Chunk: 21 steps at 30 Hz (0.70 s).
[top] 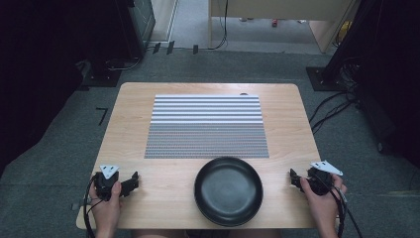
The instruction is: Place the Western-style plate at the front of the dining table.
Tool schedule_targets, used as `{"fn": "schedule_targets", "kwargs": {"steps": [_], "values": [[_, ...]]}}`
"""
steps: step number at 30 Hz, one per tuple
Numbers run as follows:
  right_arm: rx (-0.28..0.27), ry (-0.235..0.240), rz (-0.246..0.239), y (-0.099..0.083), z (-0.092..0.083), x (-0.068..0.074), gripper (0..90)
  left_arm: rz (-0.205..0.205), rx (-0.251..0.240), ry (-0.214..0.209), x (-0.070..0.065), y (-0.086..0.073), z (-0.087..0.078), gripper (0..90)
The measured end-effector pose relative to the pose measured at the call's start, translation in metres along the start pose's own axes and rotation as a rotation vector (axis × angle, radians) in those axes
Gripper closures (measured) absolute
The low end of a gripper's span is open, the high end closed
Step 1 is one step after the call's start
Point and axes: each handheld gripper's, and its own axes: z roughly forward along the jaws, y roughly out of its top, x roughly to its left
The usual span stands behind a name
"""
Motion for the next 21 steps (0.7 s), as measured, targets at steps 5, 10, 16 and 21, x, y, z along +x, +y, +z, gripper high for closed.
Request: {"fn": "schedule_targets", "kwargs": {"steps": [5, 10, 16, 21], "values": [[0.001, 0.001, -0.001, 0.000, 0.000, 0.000, 13.3, -0.001, 0.008, 0.006, -0.001, 0.001, 0.000, 12.6], [0.000, 0.002, -0.003, 0.000, 0.000, 0.000, 13.8, -0.016, -0.003, -0.013, -0.009, 0.010, -0.002, 12.6], [0.000, 0.001, -0.003, 0.000, 0.000, 0.000, 13.9, 0.004, -0.046, -0.034, -0.025, 0.030, -0.007, 12.6], [0.001, 0.003, -0.005, 0.000, 0.000, -0.001, 13.6, 0.004, -0.066, -0.059, -0.036, 0.041, -0.009, 12.6]]}}
